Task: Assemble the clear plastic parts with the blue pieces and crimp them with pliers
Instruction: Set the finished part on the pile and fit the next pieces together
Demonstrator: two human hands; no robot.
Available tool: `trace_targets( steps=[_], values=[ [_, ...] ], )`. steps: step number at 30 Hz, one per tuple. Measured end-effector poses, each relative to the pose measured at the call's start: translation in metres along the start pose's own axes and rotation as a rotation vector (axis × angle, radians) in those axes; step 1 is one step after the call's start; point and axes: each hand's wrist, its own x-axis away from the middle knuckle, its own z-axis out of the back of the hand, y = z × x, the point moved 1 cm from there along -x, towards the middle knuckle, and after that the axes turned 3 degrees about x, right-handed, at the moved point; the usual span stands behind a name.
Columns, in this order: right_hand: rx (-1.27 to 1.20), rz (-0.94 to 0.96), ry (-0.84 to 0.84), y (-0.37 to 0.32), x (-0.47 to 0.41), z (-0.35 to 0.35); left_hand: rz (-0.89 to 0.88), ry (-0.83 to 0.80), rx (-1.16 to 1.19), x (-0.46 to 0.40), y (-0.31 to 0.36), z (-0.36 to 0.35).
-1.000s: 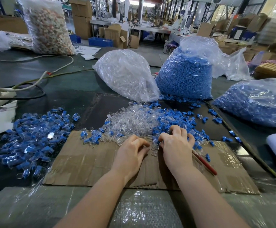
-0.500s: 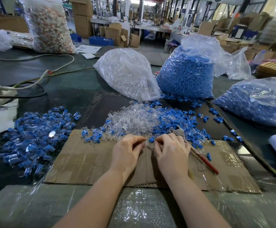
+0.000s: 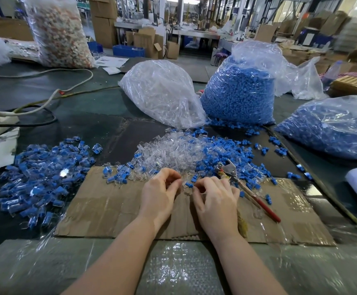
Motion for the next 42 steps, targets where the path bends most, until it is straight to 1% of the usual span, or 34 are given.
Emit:
trace_targets(
  steps=[6, 12, 17, 26, 31, 34, 38, 42],
  values=[
    [-0.017, -0.004, 0.004, 0.001, 0.001, 0.0, -0.044, -0.053, -0.012, 0.001, -0.001, -0.001],
    [-0.031, -0.005, 0.01, 0.001, 0.001, 0.002, -0.068, -0.063, -0.019, 0.002, 0.002, 0.0],
    [-0.031, -0.002, 0.002, 0.001, 0.001, 0.003, -0.088, -0.1, -0.037, 0.003, 0.004, 0.0],
    [-0.054, -0.023, -0.01, 0.0, 0.0, 0.003, -0.118, -0.089, -0.016, 0.005, 0.007, 0.001],
    [-0.039, -0.012, -0.005, 0.0, 0.0, 0.002, -0.155, -0.118, -0.012, 0.008, 0.01, -0.001],
    [-0.022, 0.014, -0.002, 0.0, 0.001, 0.001, -0.135, -0.137, 0.027, 0.009, 0.011, -0.001],
    [-0.052, 0.037, -0.013, 0.001, 0.001, 0.001, -0.096, -0.118, -0.048, 0.005, 0.009, 0.0],
    [-0.104, 0.059, -0.012, 0.0, 0.0, 0.002, -0.056, -0.103, -0.029, 0.001, 0.007, 0.001]
  ],
)
